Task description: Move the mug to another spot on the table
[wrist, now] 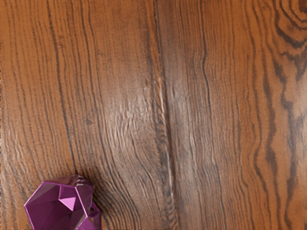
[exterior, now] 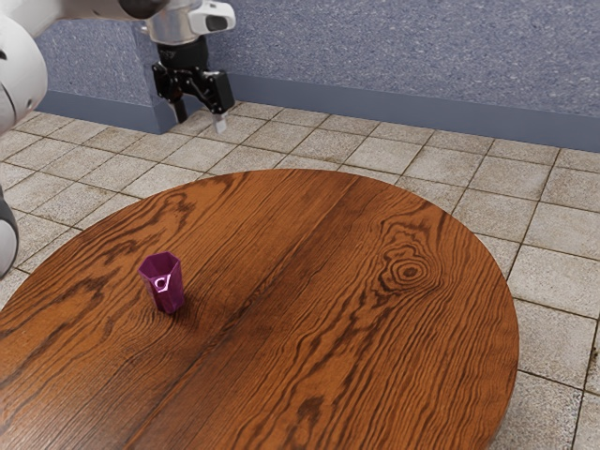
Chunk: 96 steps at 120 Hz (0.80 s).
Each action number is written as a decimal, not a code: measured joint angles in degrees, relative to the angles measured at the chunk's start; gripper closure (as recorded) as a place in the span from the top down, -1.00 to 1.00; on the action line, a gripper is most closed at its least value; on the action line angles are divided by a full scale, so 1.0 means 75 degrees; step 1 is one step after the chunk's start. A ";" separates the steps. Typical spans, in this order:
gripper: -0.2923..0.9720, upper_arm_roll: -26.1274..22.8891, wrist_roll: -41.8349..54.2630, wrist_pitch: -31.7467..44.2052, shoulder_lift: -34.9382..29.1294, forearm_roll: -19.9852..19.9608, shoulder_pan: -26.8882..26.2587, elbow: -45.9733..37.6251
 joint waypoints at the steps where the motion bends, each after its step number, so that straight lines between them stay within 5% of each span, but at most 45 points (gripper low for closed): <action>1: 0.54 0.0000 0.0001 -0.0001 0.0000 0.0001 0.0003 0.0000; 16: 0.54 0.0043 -0.0028 -0.0016 -0.0094 0.0012 0.0015 -0.0238; 29: 0.54 0.0015 -0.0698 0.0345 -0.1179 0.0111 -0.0114 -0.2210; 44: 0.54 0.0030 -0.2024 0.1407 -0.2306 0.1165 -0.1022 -0.4355; 59: 0.54 0.0067 -0.3149 0.2870 -0.2966 0.1652 -0.1419 -0.5976; 76: 0.54 0.0085 -0.4662 0.4005 -0.3521 0.2695 -0.1297 -0.7403; 96: 0.54 0.0383 -0.6312 0.4781 -0.3769 0.3198 -0.1140 -0.8474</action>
